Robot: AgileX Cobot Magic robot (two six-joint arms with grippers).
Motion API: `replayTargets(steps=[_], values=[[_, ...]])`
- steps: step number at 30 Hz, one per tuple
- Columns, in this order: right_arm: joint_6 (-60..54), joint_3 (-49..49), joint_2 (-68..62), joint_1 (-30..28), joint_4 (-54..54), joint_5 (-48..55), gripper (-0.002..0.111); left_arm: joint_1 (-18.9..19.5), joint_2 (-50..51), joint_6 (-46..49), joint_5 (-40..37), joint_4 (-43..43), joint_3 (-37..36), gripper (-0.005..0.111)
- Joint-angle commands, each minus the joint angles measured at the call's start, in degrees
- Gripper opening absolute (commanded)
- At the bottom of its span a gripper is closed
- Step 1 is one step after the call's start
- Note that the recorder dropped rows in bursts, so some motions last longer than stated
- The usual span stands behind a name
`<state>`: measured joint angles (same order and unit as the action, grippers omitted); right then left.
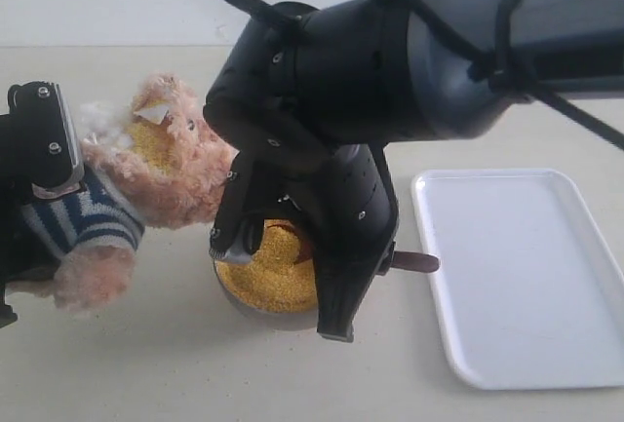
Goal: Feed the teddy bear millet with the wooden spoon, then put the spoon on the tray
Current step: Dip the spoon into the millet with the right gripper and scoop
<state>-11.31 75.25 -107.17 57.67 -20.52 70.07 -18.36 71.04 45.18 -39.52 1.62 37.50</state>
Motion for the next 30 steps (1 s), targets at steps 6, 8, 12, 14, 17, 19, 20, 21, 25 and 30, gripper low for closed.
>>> replayTargets(steps=[6,8,12,14,17,19,20,21,25,30], values=[[1.6,0.2,1.0,-5.3,10.0,-0.1,0.0,-0.2,-0.7,-0.6,1.5,-0.9,-0.1,0.004],[1.6,0.2,1.4,-5.7,10.5,-0.1,0.0,-0.2,-0.7,-0.6,1.5,-0.9,-0.1,0.004],[1.6,0.2,2.7,-6.6,11.6,-0.1,0.0,-0.2,-0.7,-0.6,1.6,-1.2,-0.1,0.004],[1.6,0.2,3.3,-7.3,12.8,-0.1,0.0,-0.2,-0.7,-0.6,1.6,-1.2,-0.1,0.004],[1.6,0.2,4.1,-9.3,17.2,-0.1,0.0,-0.2,-0.7,-0.6,1.6,-1.2,-0.1,0.004],[1.4,0.2,4.5,-10.8,20.5,-0.1,0.0,-0.2,-0.7,-0.6,1.6,-1.2,-0.1,0.004],[1.3,0.2,4.6,-11.5,21.9,-0.1,0.0,-0.2,-0.7,-0.6,1.6,-1.2,-0.1,0.004],[1.1,0.2,4.8,-12.0,23.2,-0.1,0.0,-0.2,-0.7,-0.6,1.6,-1.2,-0.1,0.004],[0.9,0.1,5.4,-13.6,27.4,-0.1,0.0,-0.2,-0.7,-0.6,1.6,-1.2,-0.1,0.004],[0.9,0.0,7.4,-13.8,28.2,-0.1,0.0,-0.2,-0.5,-0.6,1.5,-1.6,-0.1,0.004]])
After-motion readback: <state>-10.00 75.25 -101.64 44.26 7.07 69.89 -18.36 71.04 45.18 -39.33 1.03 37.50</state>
